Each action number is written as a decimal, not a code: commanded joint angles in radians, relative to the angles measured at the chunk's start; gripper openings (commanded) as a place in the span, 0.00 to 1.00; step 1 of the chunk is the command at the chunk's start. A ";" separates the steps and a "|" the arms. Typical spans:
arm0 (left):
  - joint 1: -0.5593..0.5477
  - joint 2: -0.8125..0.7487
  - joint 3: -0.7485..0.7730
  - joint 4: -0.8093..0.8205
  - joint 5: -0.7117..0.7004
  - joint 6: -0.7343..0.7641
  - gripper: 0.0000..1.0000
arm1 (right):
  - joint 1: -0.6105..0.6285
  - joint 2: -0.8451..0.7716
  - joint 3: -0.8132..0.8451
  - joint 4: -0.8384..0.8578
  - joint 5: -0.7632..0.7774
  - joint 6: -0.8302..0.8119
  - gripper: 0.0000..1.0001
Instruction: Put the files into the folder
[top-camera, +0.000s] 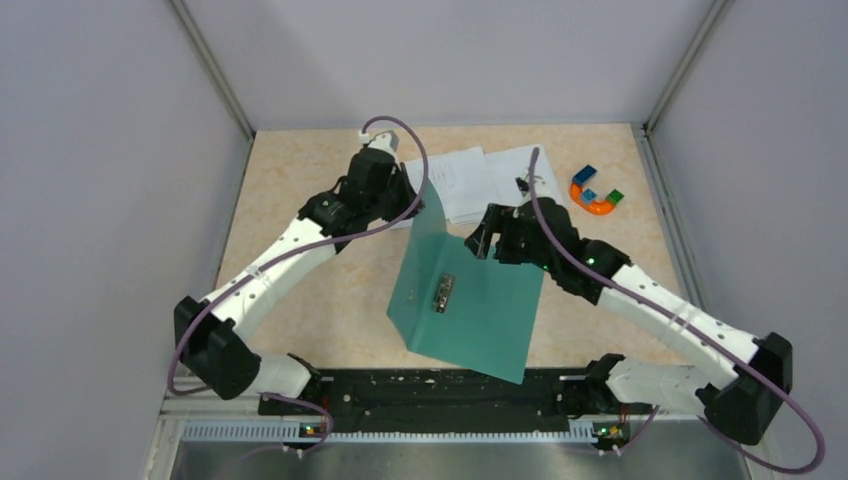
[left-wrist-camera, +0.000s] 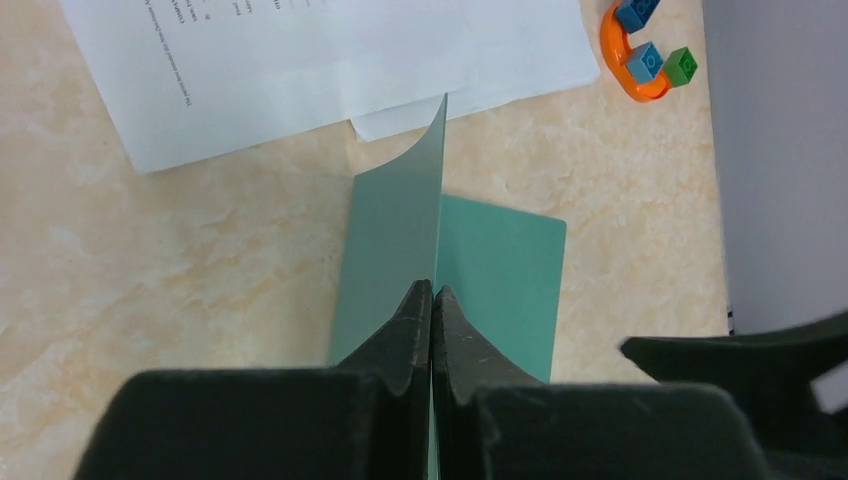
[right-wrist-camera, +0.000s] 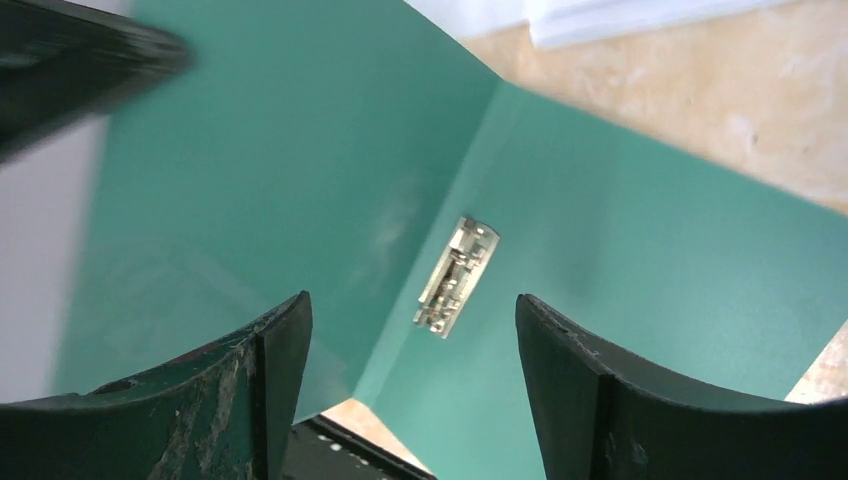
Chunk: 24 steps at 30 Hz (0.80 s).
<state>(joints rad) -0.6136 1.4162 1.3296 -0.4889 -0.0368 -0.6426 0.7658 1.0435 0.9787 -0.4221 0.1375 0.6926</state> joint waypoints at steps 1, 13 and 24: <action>0.027 -0.102 -0.070 0.100 0.009 -0.113 0.00 | 0.045 0.142 -0.035 0.070 0.016 0.033 0.72; 0.145 -0.323 -0.326 0.108 -0.096 -0.198 0.00 | 0.203 0.494 -0.003 0.146 0.136 0.088 0.67; 0.226 -0.370 -0.442 0.096 -0.053 -0.127 0.00 | 0.293 0.669 0.044 0.161 0.195 0.084 0.71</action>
<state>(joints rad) -0.4133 1.0599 0.9245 -0.4156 -0.1070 -0.8047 1.0374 1.6791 0.9661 -0.2893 0.2760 0.7712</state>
